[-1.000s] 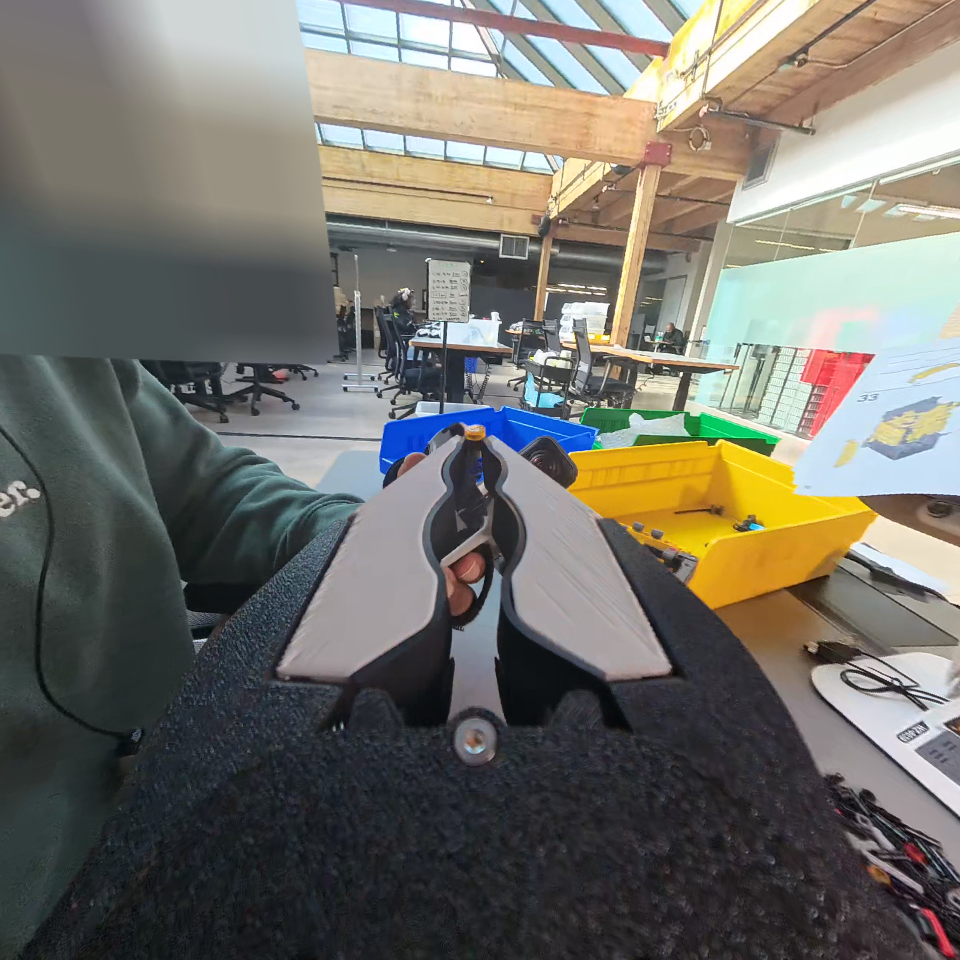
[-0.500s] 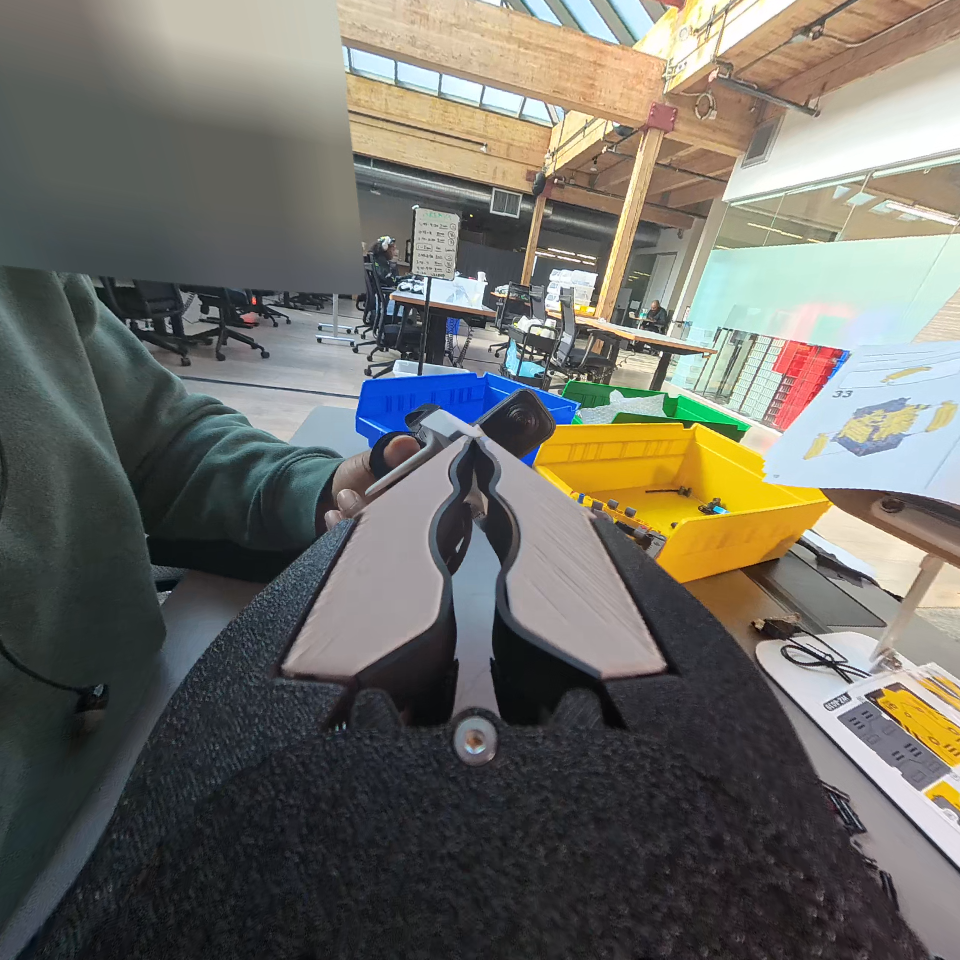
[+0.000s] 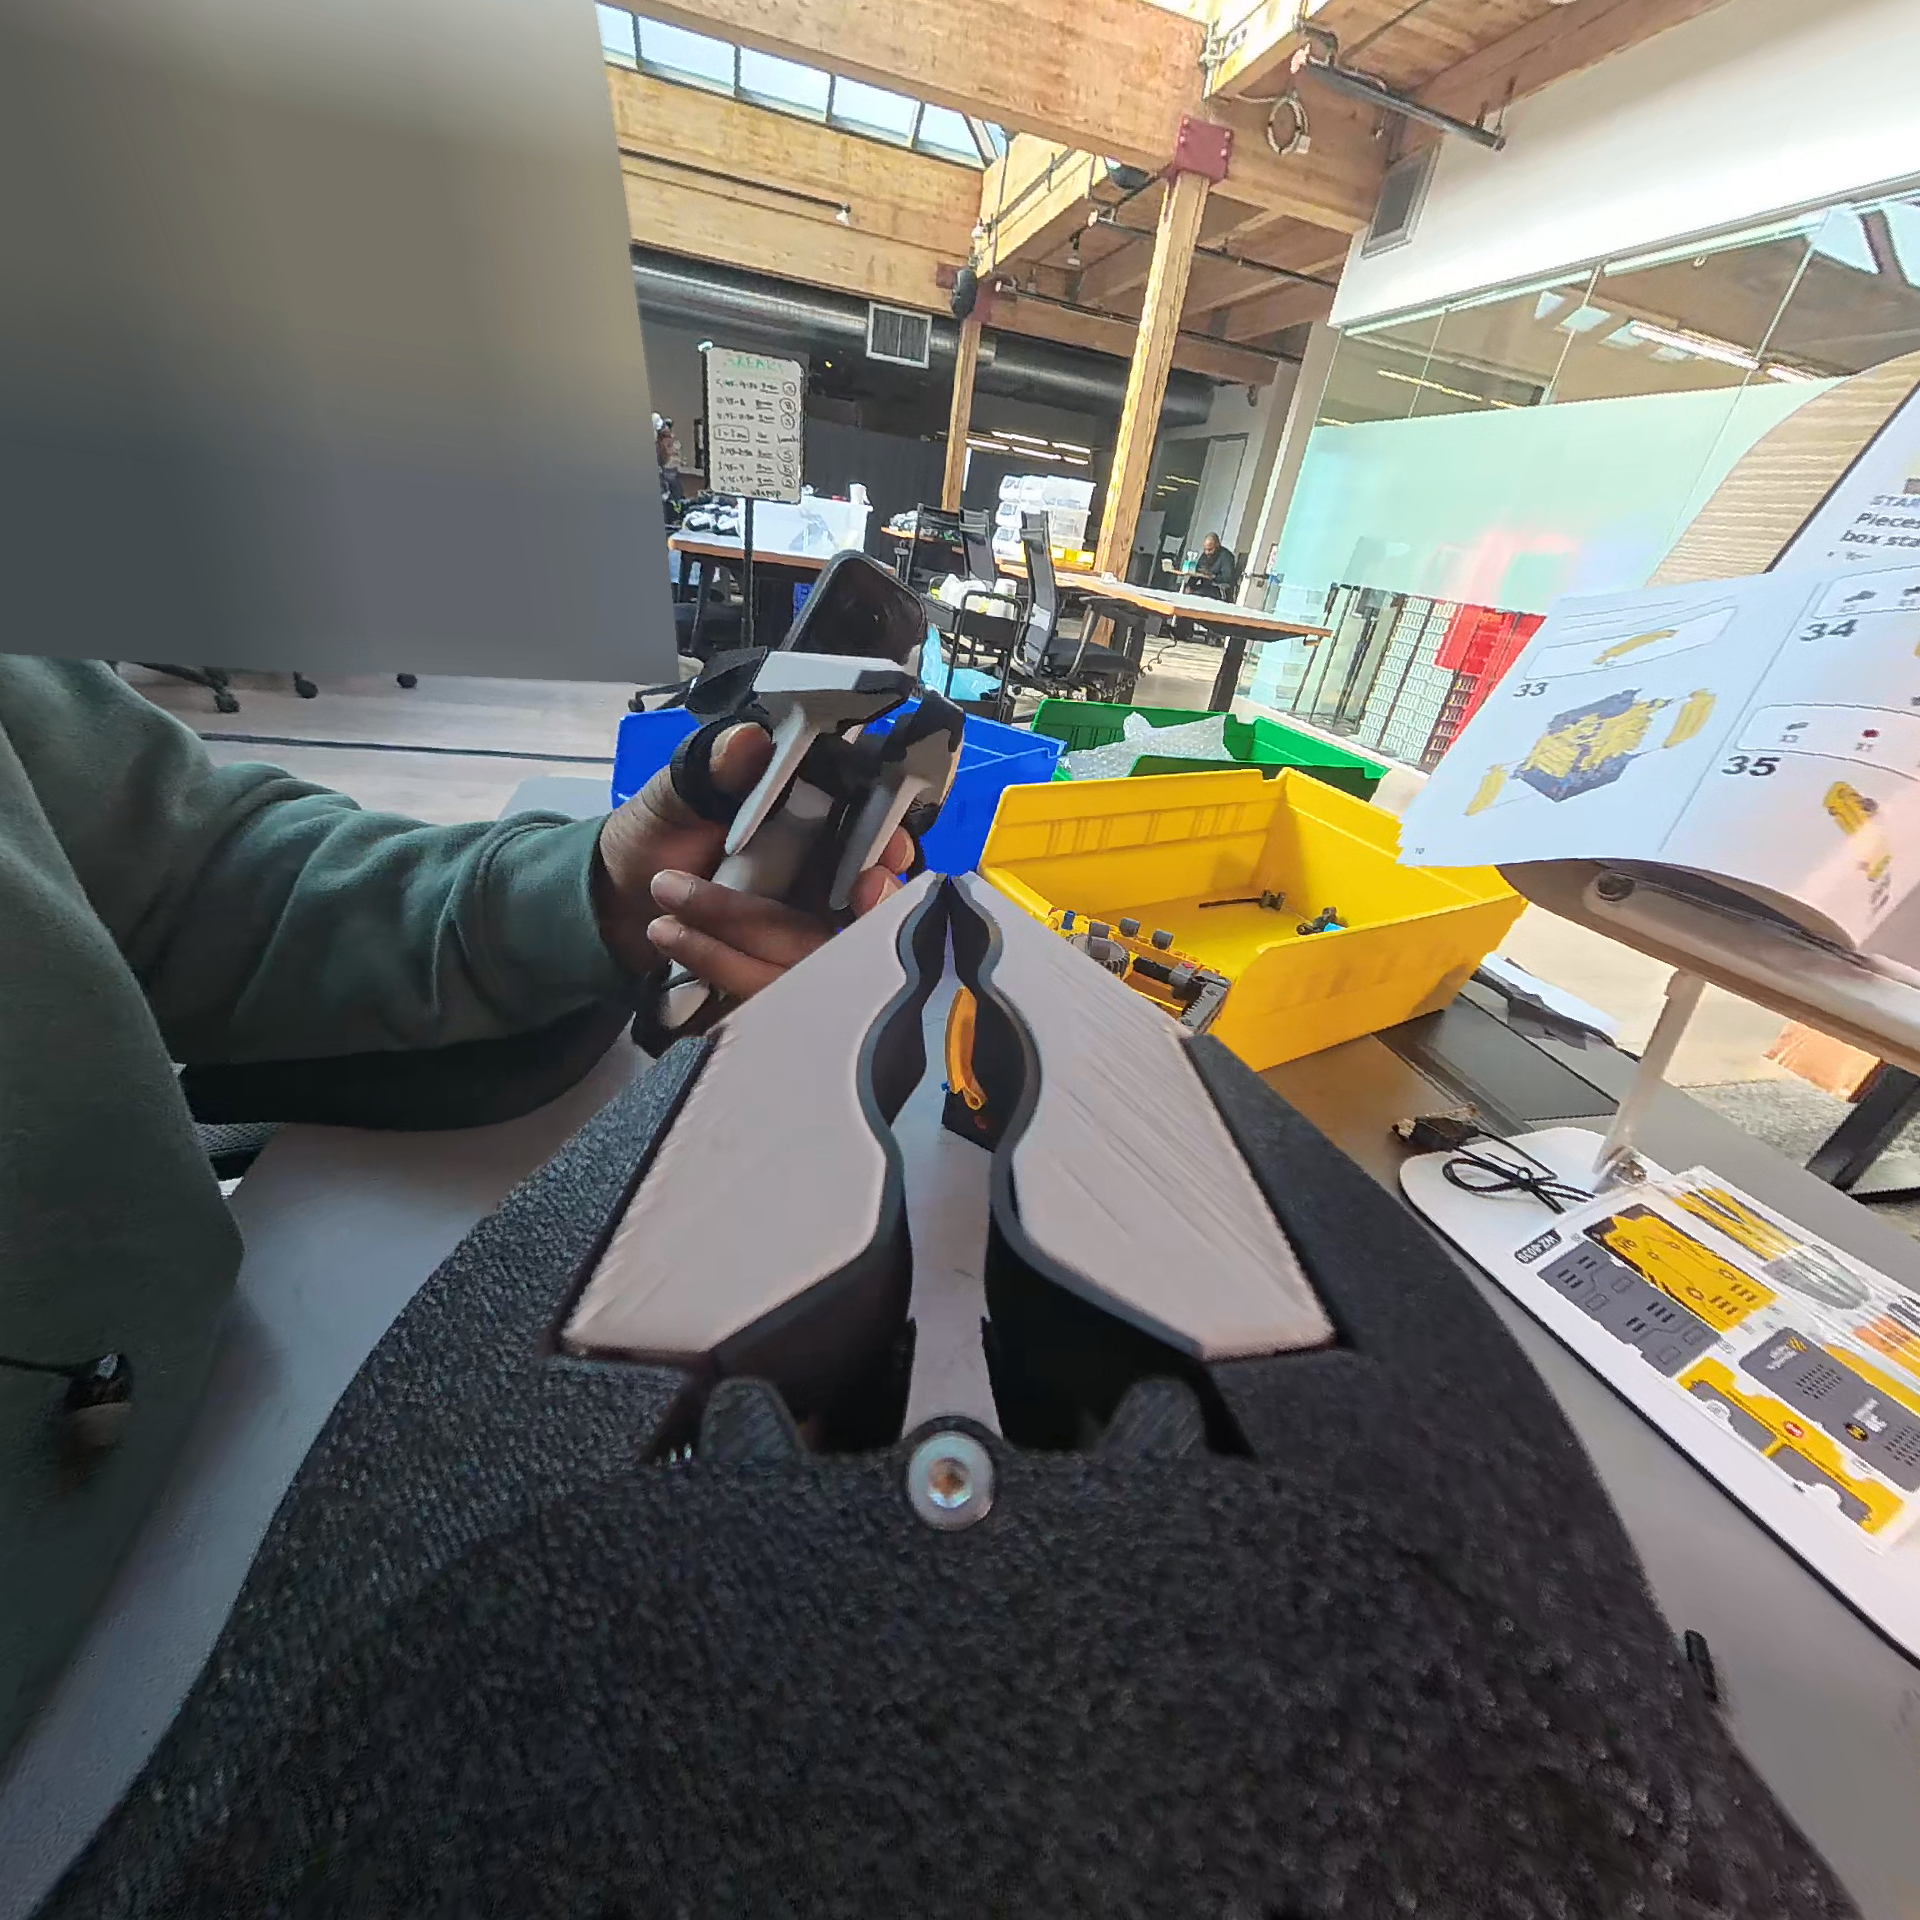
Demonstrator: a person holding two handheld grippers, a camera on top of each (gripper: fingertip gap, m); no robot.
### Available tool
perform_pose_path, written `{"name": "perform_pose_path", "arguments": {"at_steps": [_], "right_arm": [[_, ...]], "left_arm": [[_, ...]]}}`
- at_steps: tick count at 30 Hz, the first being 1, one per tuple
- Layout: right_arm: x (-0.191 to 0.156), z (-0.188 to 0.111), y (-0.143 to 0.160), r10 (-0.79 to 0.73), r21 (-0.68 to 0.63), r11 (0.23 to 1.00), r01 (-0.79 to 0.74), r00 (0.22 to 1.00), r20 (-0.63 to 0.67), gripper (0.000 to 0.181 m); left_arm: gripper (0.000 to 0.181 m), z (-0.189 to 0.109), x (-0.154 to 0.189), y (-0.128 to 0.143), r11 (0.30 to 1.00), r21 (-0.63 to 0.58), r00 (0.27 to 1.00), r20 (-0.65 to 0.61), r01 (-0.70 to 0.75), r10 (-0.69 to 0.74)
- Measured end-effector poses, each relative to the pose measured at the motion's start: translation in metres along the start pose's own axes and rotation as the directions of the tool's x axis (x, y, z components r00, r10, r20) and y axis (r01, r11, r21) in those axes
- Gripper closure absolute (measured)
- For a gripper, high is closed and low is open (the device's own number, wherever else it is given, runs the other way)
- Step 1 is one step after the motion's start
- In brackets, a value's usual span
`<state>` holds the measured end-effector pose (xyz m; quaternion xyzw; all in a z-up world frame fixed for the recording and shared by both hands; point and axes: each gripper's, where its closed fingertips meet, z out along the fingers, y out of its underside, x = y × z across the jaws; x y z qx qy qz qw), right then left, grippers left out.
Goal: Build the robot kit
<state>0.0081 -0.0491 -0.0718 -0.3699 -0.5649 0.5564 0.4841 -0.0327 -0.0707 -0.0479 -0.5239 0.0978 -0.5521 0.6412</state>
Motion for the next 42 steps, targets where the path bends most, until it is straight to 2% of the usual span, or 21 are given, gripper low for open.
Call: {"name": "perform_pose_path", "arguments": {"at_steps": [6,10,12,14,16,19,22,23,26,30,37,39,42], "right_arm": [[-0.001,-0.010,0.001,-0.022,-0.052,0.998,0.022,1.000,-0.001,0.180],[-0.024,-0.033,0.029,-0.003,-0.259,0.965,0.031,0.994,0.106,0.179],[-0.050,-0.053,0.060,0.045,-0.442,0.896,0.051,0.978,0.204,0.175],[-0.075,-0.077,0.097,0.081,-0.620,0.778,0.103,0.962,0.262,0.173],[-0.099,-0.099,0.127,0.126,-0.736,0.664,0.128,0.952,0.280,0.171],[-0.122,-0.115,0.152,0.158,-0.811,0.574,0.114,0.956,0.246,0.165],[-0.120,-0.106,0.157,0.110,-0.804,0.586,0.101,0.973,0.203,0.165],[-0.119,-0.100,0.157,0.093,-0.802,0.586,0.114,0.974,0.206,0.165],[-0.121,-0.095,0.170,0.044,-0.821,0.518,0.241,0.951,0.307,0.163],[-0.129,-0.088,0.172,0.109,-0.808,0.528,0.261,0.923,0.369,0.170],[-0.124,-0.087,0.170,0.111,-0.810,0.540,0.229,0.934,0.339,0.170],[-0.112,-0.083,0.161,0.071,-0.788,0.583,0.198,0.954,0.292,0.170],[-0.086,-0.068,0.123,-0.052,-0.666,0.727,0.166,0.981,0.188,0.170]], "left_arm": [[0.172,0.000,-0.007,0.008,0.999,-0.031,0.999,0.037,-0.038,0.039],[0.170,0.005,-0.009,0.022,0.994,-0.091,0.997,0.042,-0.054,0.058],[0.169,0.007,-0.010,0.029,0.991,-0.119,0.997,0.044,-0.058,0.064],[0.168,0.009,-0.012,0.036,0.986,-0.151,0.996,0.046,-0.065,0.073],[0.169,0.012,-0.013,0.045,0.979,-0.190,0.995,0.048,-0.080,0.090],[0.168,0.015,-0.011,0.057,0.966,-0.239,0.993,0.041,-0.099,0.112],[0.168,0.019,-0.009,0.066,0.956,-0.273,0.992,0.033,-0.112,0.125],[0.169,0.020,-0.009,0.068,0.954,-0.280,0.992,0.031,-0.111,0.124],[0.169,0.020,-0.011,0.075,0.948,-0.300,0.991,0.037,-0.109,0.126],[0.169,0.017,-0.016,0.079,0.940,-0.320,0.989,0.052,-0.117,0.141],[0.168,0.017,-0.014,0.090,0.907,-0.391,0.982,0.030,-0.159,0.185],[0.168,0.018,-0.011,0.095,0.898,-0.412,0.983,0.020,-0.157,0.181],[0.165,0.021,-0.005,0.094,0.915,-0.397,0.996,0.023,-0.069,0.086]]}}
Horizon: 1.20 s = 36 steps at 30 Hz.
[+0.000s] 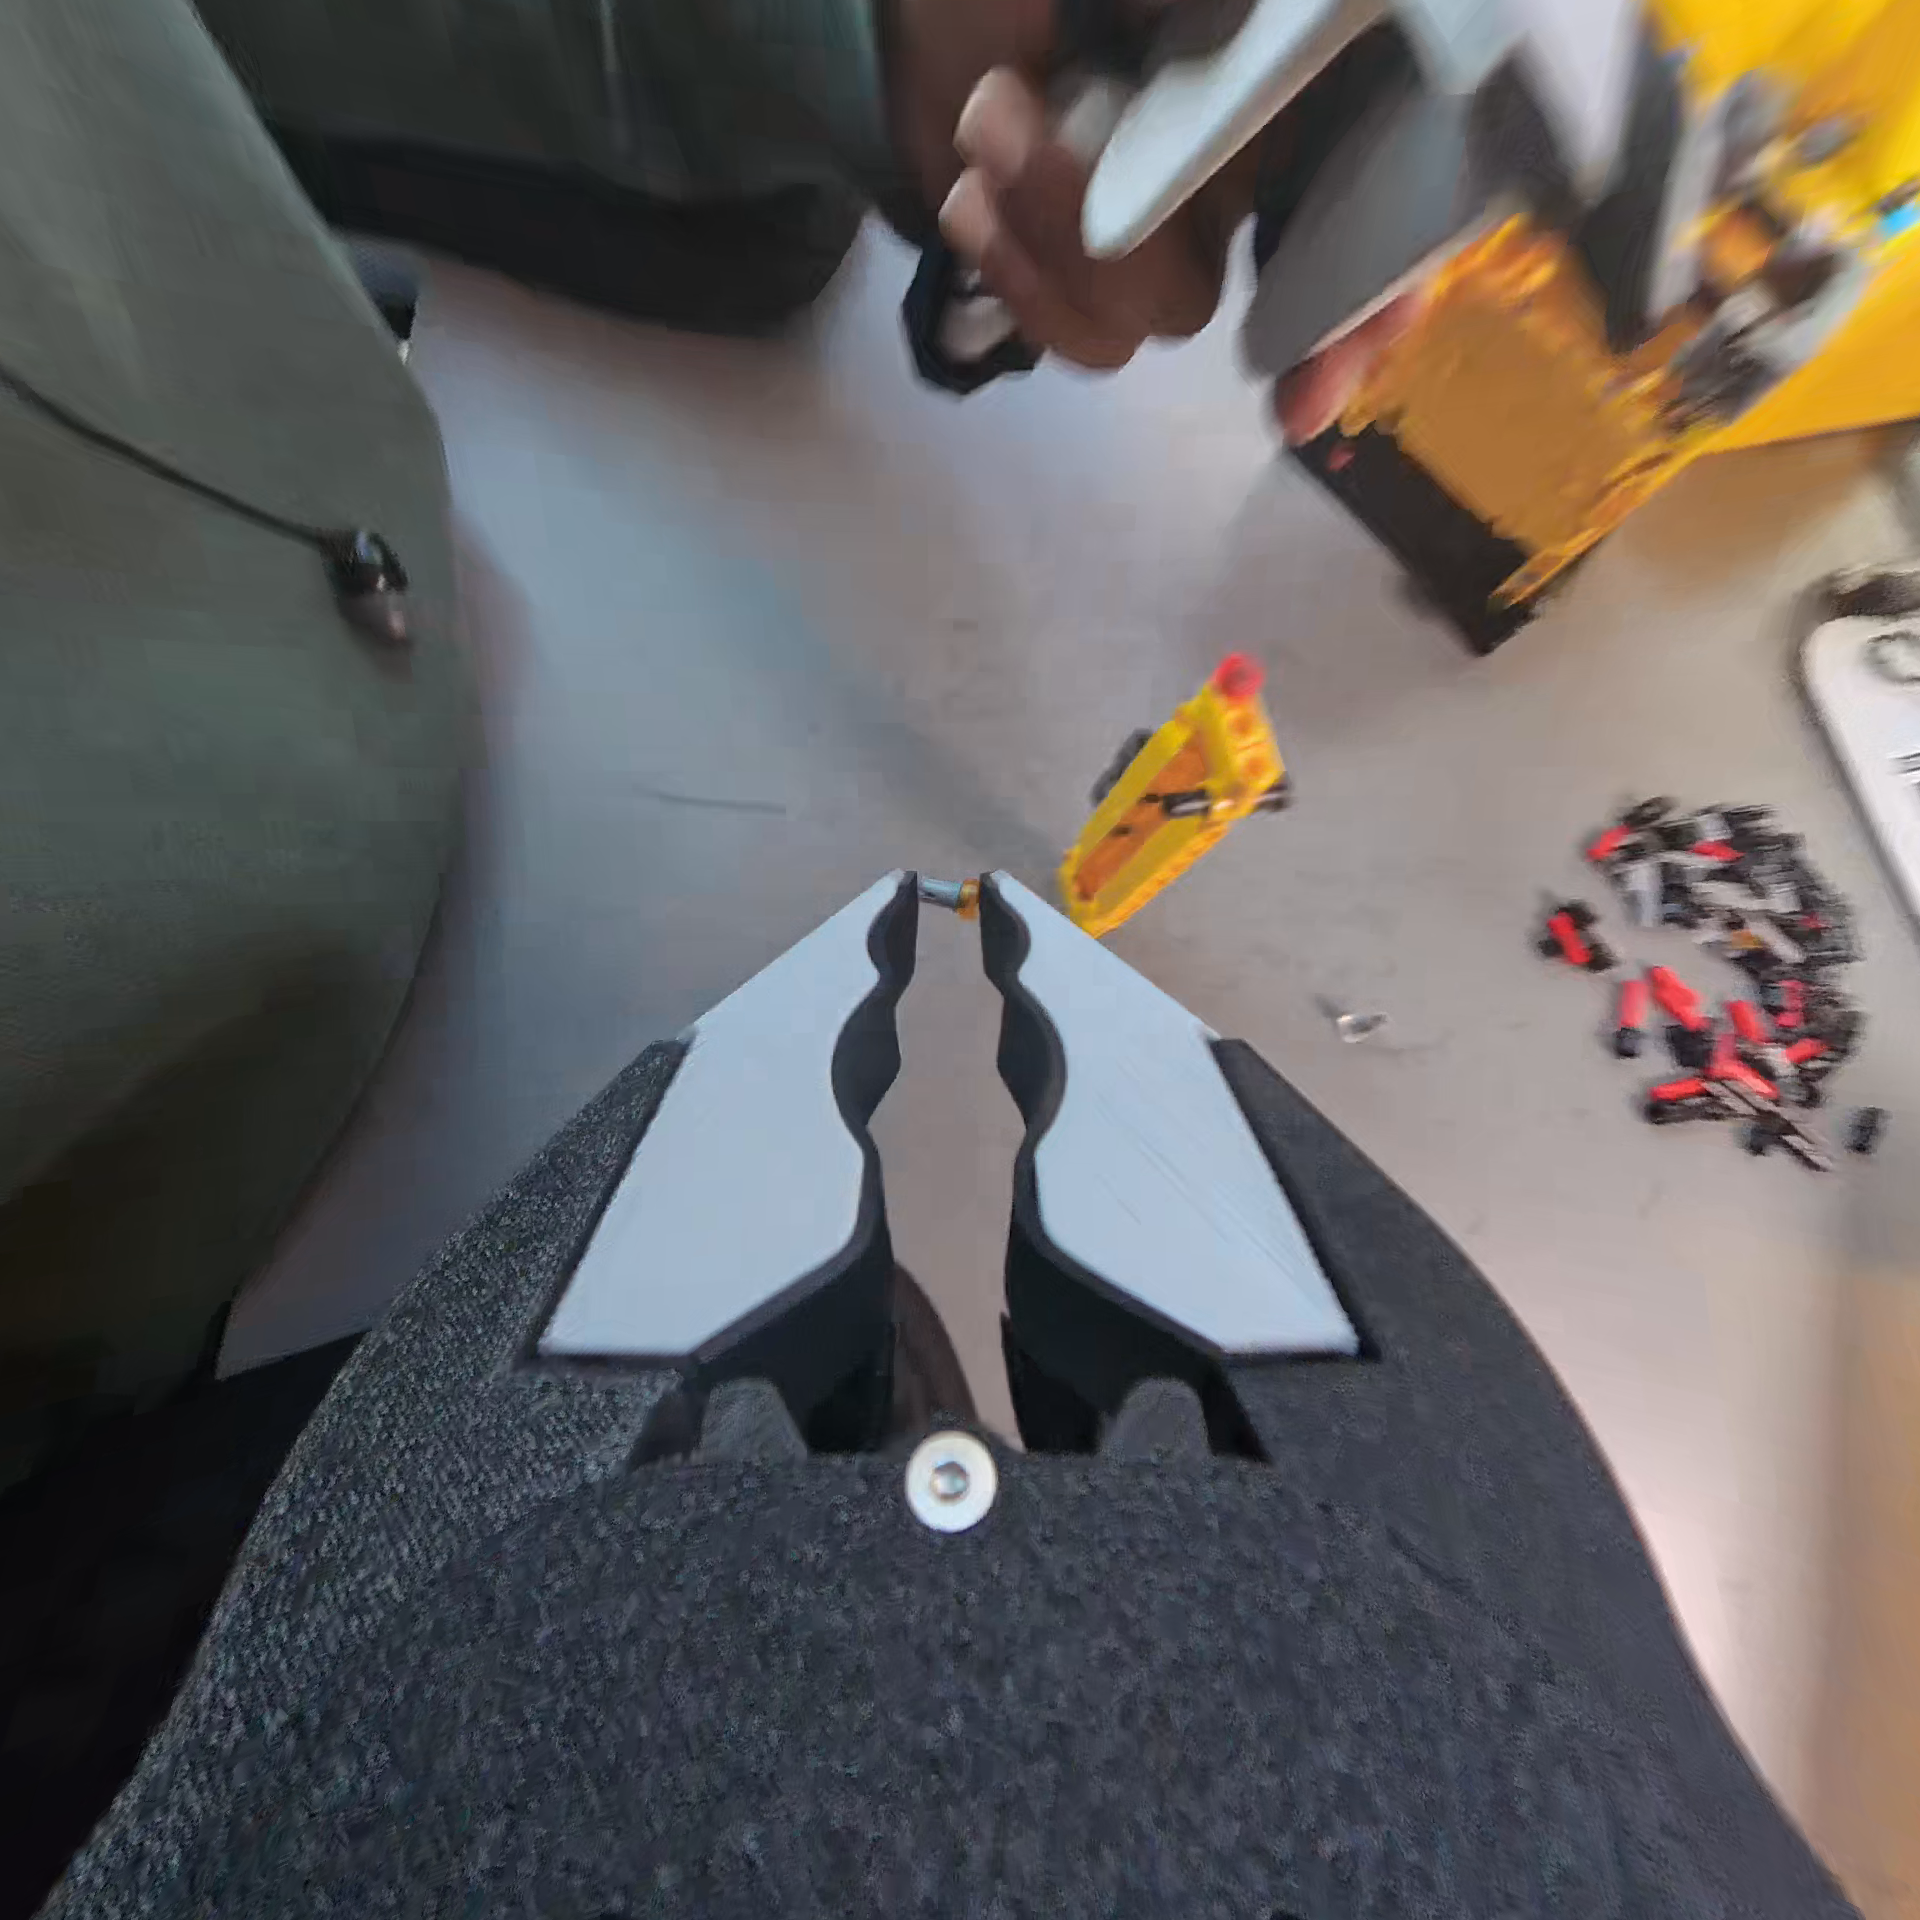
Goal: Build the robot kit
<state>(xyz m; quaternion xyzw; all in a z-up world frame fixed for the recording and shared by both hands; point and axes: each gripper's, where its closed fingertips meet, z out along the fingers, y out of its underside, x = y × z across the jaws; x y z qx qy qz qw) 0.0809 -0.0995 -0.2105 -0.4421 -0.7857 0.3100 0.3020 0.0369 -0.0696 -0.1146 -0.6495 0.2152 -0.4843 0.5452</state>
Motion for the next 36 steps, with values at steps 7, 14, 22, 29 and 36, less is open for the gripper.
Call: {"name": "perform_pose_path", "arguments": {"at_steps": [7,14,22,29,36], "right_arm": [[0.051,-0.065,-0.099,-0.090,0.351,0.900,0.260,0.897,-0.432,0.170],[0.054,-0.056,-0.127,-0.302,0.215,0.822,0.527,0.725,-0.619,0.170],[0.051,-0.050,-0.127,-0.345,0.196,0.804,0.561,0.710,-0.614,0.170],[0.022,-0.042,-0.098,-0.286,0.269,0.914,0.303,0.953,-0.099,0.166],[0.005,-0.037,-0.082,-0.384,0.118,0.921,0.372,0.916,0.112,0.173]], "left_arm": [[0.158,0.004,0.017,-0.015,0.949,0.108,0.942,-0.200,0.295,-0.270],[0.166,0.000,0.043,-0.029,0.910,0.125,0.864,-0.387,0.395,-0.322],[0.177,-0.003,0.046,-0.027,0.942,0.098,0.892,-0.367,0.320,-0.265],[0.178,0.004,0.051,0.014,0.990,-0.133,0.964,-0.266,-0.041,0.005],[0.178,0.009,0.055,0.043,0.945,-0.275,0.959,-0.264,-0.179,0.105]]}}
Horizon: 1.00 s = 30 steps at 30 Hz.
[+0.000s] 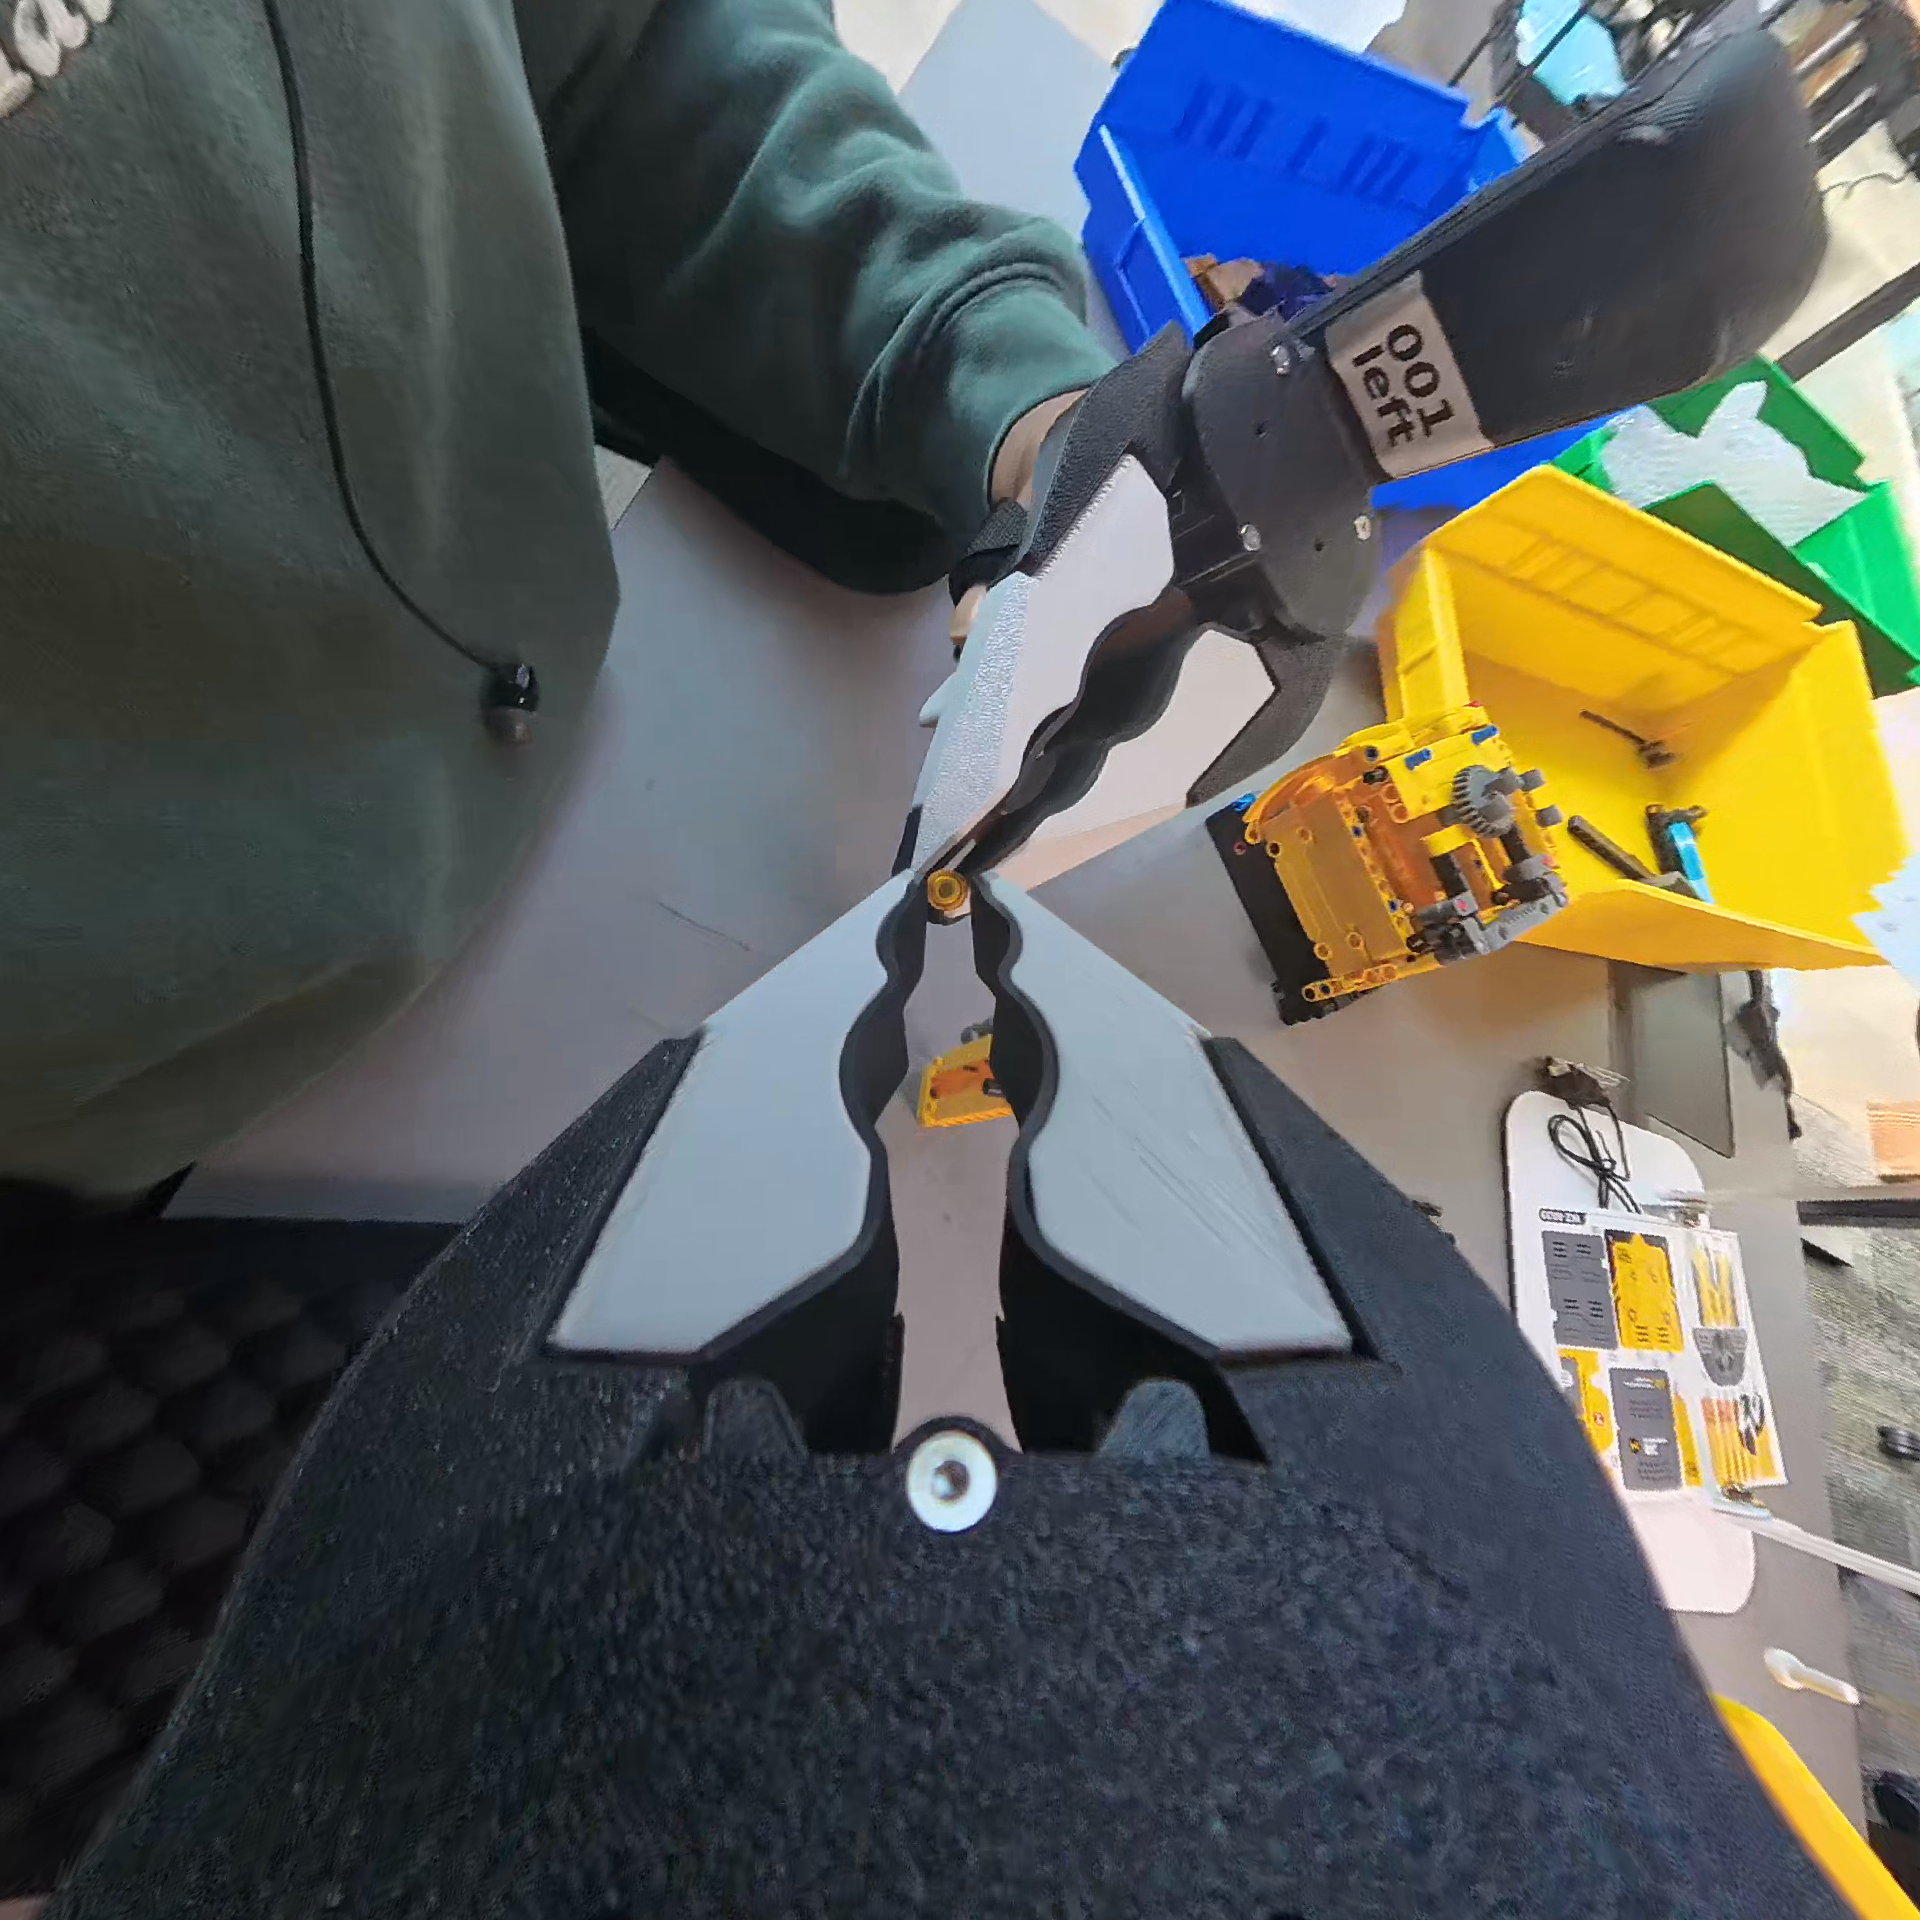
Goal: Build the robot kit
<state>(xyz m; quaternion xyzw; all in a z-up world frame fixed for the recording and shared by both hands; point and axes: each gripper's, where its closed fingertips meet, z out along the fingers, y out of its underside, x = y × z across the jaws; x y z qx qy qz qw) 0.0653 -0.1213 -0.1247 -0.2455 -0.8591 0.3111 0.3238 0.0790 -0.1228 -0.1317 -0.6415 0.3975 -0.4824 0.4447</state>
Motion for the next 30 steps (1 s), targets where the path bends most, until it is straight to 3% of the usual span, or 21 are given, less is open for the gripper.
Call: {"name": "perform_pose_path", "arguments": {"at_steps": [7,16,20,24,30], "right_arm": [[-0.011,0.008,0.005,-0.037,-0.082,0.996,0.045,0.994,0.105,0.173],[-0.012,0.009,0.006,-0.035,-0.109,0.993,0.049,0.991,0.129,0.174],[0.004,0.003,0.012,0.056,-0.113,0.992,-0.049,0.997,0.062,0.174],[0.028,0.002,0.041,0.148,-0.213,0.966,-0.143,0.989,0.005,0.174],[0.032,0.018,0.065,0.222,-0.343,0.921,-0.186,0.972,0.070,0.174]], "left_arm": [[0.178,0.003,0.003,0.010,0.998,-0.055,1.000,-0.008,-0.031,0.030],[0.178,0.003,0.004,0.011,0.998,-0.059,0.999,-0.010,-0.037,0.037],[0.172,-0.006,-0.012,0.006,0.998,-0.038,0.993,0.095,-0.059,0.063],[0.160,-0.018,-0.049,0.025,0.982,-0.164,0.946,0.291,-0.097,0.142],[0.156,-0.007,-0.074,0.049,0.965,-0.246,0.899,0.394,-0.095,0.189]]}}
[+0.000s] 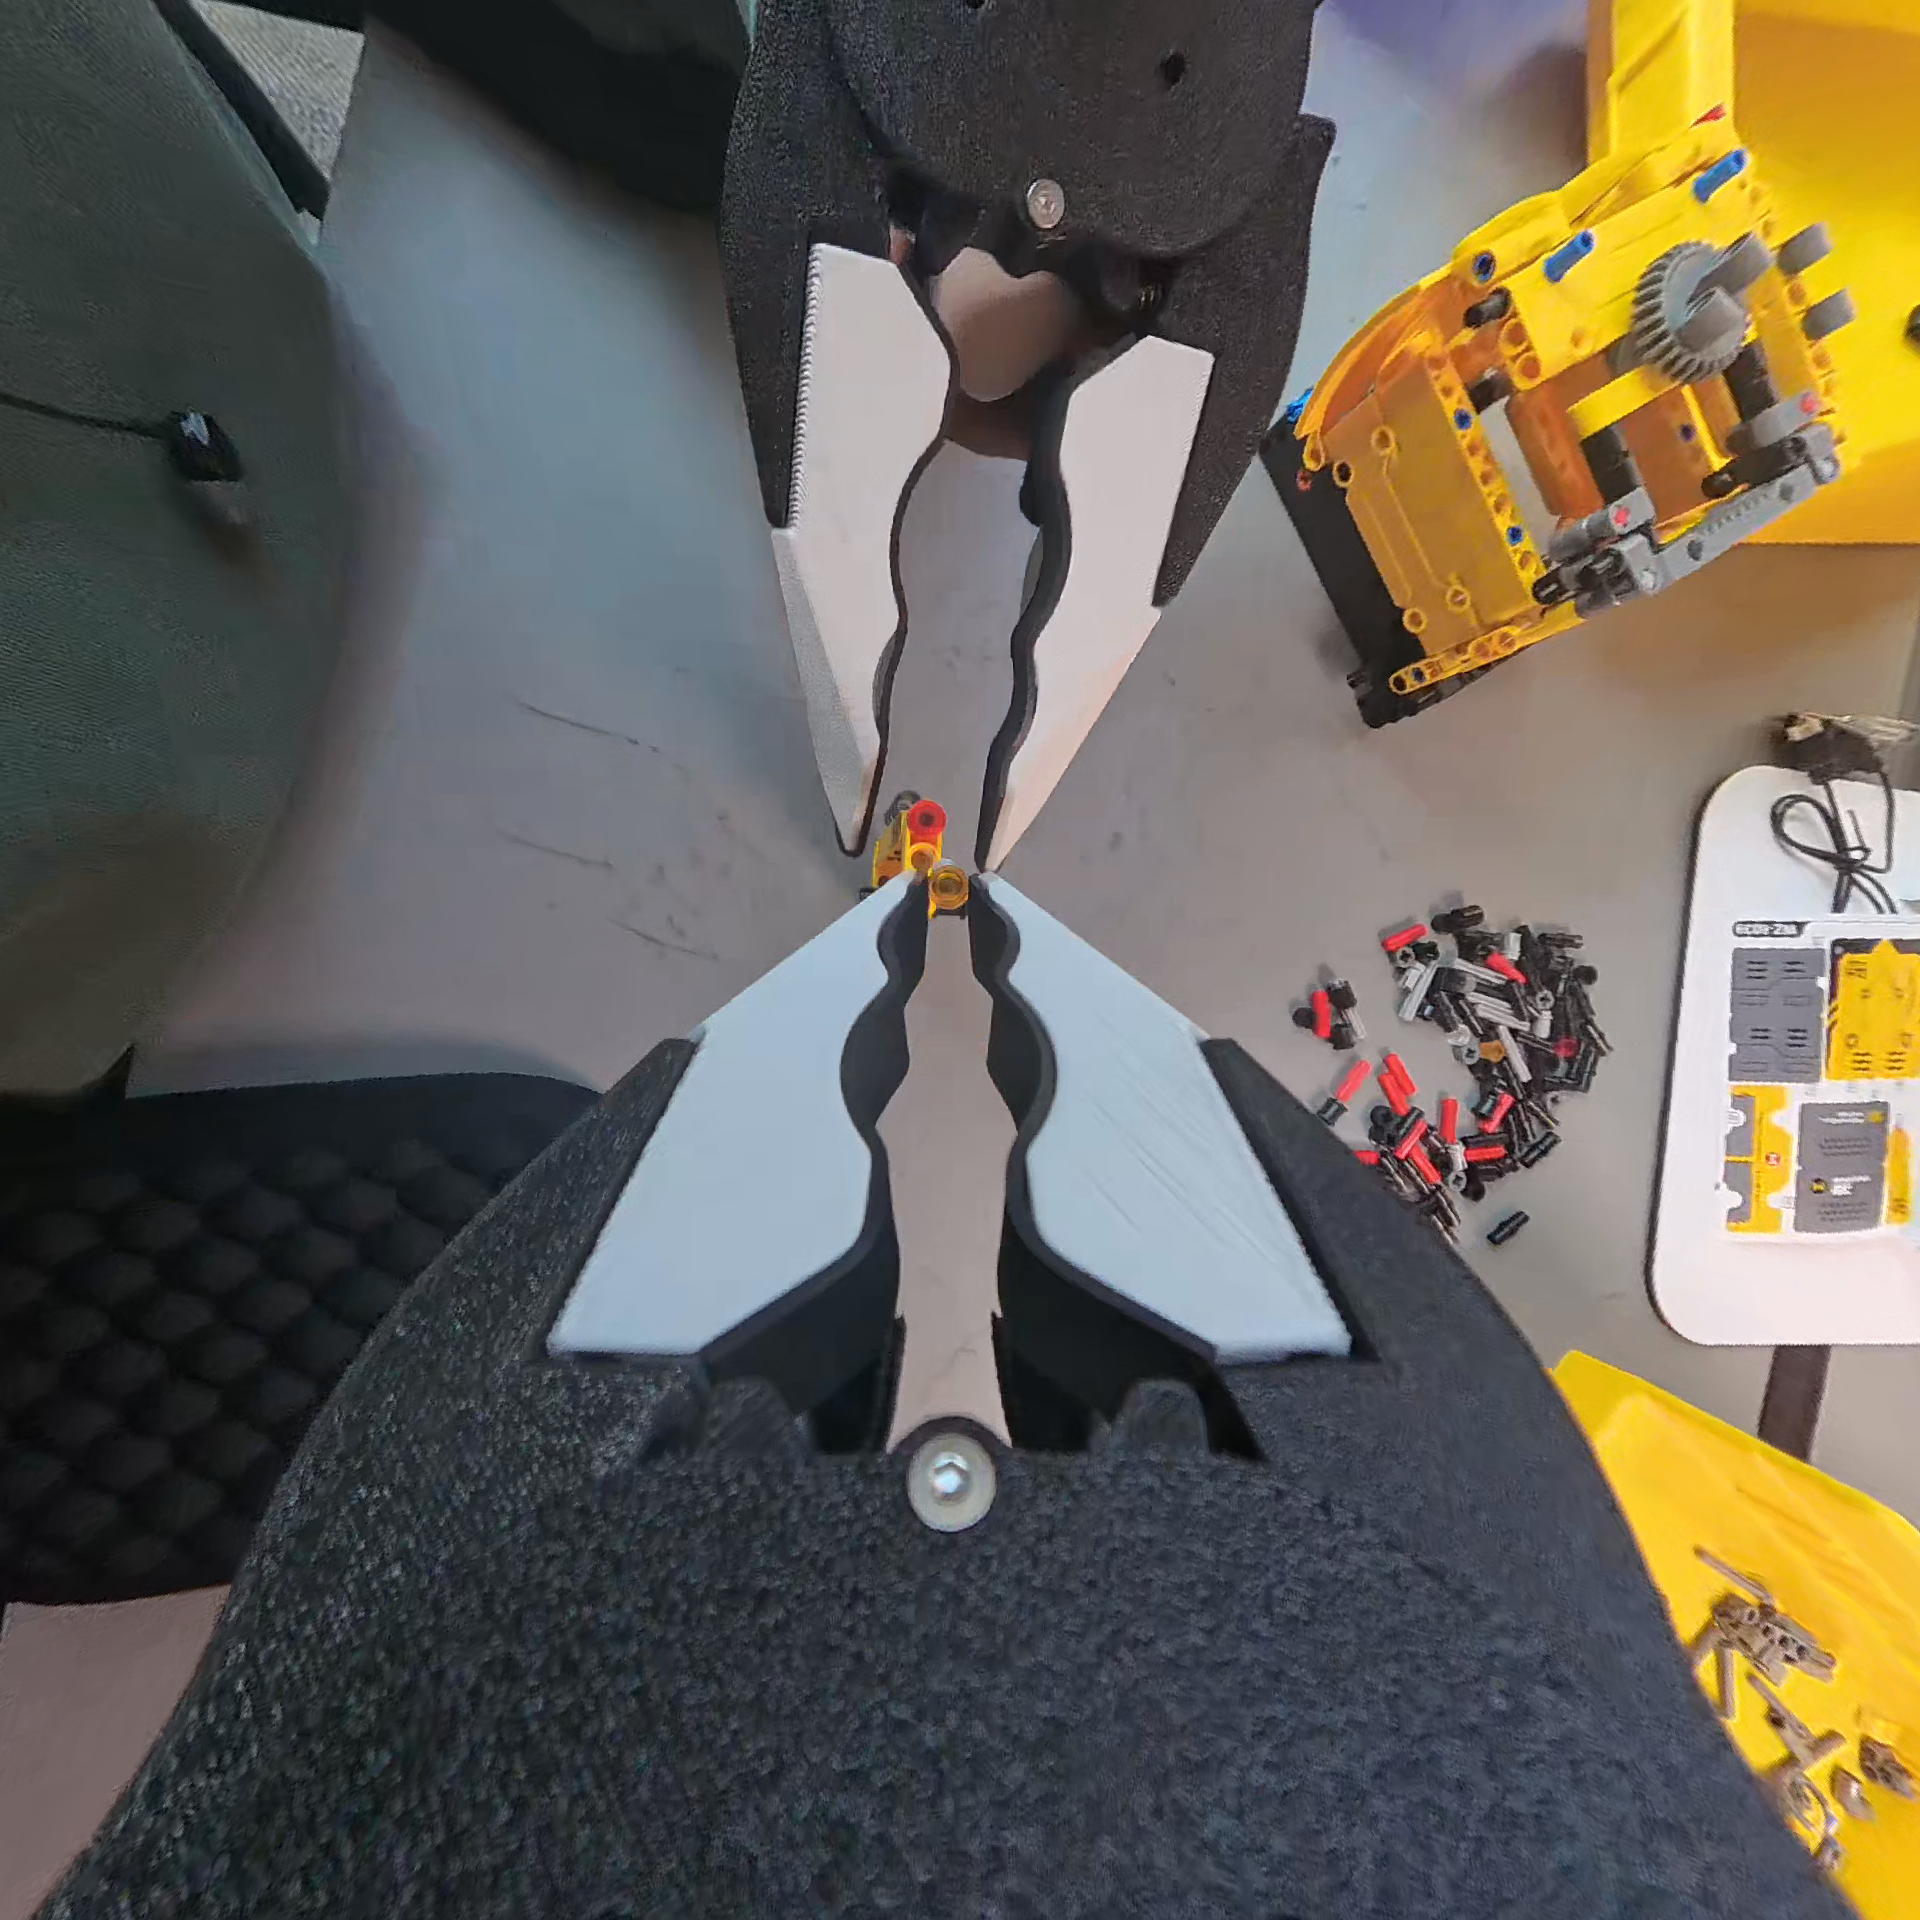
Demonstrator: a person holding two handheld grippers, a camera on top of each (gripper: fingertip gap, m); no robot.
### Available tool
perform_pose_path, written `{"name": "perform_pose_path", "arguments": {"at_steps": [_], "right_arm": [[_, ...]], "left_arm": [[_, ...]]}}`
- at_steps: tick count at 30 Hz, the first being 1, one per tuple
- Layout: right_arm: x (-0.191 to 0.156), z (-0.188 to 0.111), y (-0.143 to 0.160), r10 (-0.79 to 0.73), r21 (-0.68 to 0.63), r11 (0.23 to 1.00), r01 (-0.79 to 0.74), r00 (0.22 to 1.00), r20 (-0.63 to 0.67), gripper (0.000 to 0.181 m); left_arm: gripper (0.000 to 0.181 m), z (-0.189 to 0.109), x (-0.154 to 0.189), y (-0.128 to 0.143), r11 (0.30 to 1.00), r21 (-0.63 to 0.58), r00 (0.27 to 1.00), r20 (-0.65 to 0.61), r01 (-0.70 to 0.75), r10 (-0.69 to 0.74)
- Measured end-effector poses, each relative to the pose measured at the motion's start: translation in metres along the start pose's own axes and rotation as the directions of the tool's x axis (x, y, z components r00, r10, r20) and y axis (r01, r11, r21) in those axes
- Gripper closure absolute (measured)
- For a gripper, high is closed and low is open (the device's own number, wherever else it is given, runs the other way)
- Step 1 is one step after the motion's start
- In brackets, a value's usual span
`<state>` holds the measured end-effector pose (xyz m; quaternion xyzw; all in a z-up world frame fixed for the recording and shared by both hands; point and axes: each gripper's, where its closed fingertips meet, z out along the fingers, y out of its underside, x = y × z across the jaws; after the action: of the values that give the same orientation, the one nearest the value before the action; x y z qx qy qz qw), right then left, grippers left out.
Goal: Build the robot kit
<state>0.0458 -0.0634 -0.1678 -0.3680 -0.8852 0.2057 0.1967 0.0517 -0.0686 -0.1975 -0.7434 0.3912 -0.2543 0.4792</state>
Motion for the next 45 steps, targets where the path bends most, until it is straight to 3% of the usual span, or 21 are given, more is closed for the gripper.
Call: {"name": "perform_pose_path", "arguments": {"at_steps": [6,19,29,38,45], "right_arm": [[-0.0008,0.0069,0.0021,-0.007,-0.064,0.998,0.010,0.999,0.051,0.174],[0.0009,0.0106,0.0058,-0.088,-0.284,0.951,0.117,0.990,0.113,0.174],[0.0006,0.0108,0.0004,-0.130,-0.336,0.928,0.162,0.985,0.115,0.174],[-0.0013,0.0098,0.0026,-0.083,-0.312,0.944,0.105,0.993,0.082,0.175],[0.0044,0.0114,0.0073,-0.160,-0.384,0.907,0.172,0.985,0.062,0.175]], "left_arm": [[0.174,0.0015,-0.0017,-0.0052,0.999,0.030,0.999,0.027,-0.020,0.019],[0.174,0.0013,-0.0039,-0.0047,0.999,0.008,0.998,0.051,-0.034,0.034],[0.174,0.0019,-0.0041,-0.0042,0.999,-0.016,0.997,0.069,-0.029,0.030],[0.175,0.0023,-0.0034,-0.0042,1.000,-0.024,0.998,0.070,-0.008,0.009],[0.175,0.0010,-0.0063,-0.0033,0.999,-0.039,0.996,0.093,0.003,0.000]]}}
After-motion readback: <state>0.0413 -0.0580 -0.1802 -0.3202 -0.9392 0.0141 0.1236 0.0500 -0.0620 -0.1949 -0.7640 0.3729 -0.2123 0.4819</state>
